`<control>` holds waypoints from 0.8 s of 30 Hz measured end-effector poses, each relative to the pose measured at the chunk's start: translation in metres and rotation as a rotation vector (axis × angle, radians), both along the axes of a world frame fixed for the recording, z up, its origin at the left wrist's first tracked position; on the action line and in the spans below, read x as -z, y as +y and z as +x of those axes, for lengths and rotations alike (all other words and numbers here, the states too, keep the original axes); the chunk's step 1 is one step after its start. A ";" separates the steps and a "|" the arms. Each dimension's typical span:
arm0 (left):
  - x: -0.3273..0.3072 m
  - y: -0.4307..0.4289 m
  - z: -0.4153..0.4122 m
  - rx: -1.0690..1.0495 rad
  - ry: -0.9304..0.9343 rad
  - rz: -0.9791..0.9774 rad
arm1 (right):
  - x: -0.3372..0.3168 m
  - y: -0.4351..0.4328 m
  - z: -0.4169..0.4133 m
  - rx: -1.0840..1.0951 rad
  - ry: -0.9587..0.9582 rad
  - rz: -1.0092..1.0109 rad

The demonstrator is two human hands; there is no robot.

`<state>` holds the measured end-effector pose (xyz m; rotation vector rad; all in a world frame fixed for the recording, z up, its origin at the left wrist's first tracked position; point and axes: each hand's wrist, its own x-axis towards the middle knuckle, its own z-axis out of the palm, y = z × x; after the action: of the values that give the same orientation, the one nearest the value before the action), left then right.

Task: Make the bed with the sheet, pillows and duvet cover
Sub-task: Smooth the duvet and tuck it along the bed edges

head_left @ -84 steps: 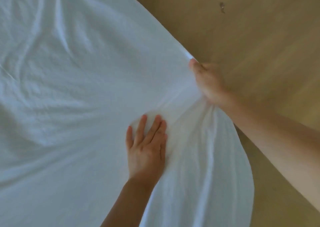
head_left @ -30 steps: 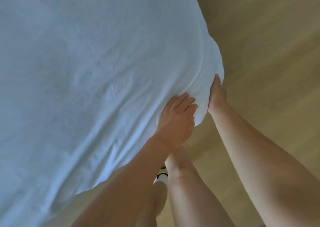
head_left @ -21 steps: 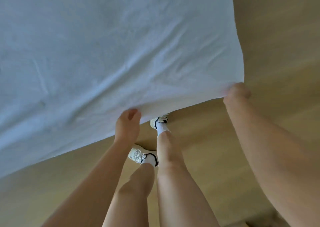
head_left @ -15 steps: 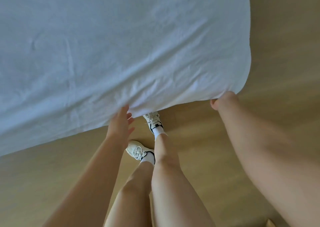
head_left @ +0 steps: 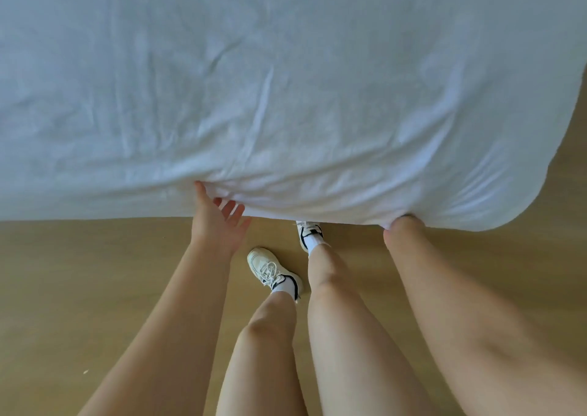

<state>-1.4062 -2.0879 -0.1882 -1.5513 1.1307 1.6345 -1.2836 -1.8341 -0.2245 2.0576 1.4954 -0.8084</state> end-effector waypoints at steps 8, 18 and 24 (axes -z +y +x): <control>0.000 -0.064 -0.049 -0.321 0.071 -0.109 | -0.088 -0.153 -0.125 -1.121 0.633 -0.333; 0.046 -0.241 -0.127 -0.644 0.375 -0.001 | -0.061 -0.297 -0.285 -2.156 0.697 0.024; 0.046 -0.323 -0.041 -0.367 0.284 0.331 | -0.054 -0.441 -0.310 -2.424 0.628 -0.062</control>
<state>-1.4476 -2.4105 -0.2341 -1.3944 0.6811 2.2149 -1.5938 -2.2750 -0.1707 -0.9392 2.4964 -0.1877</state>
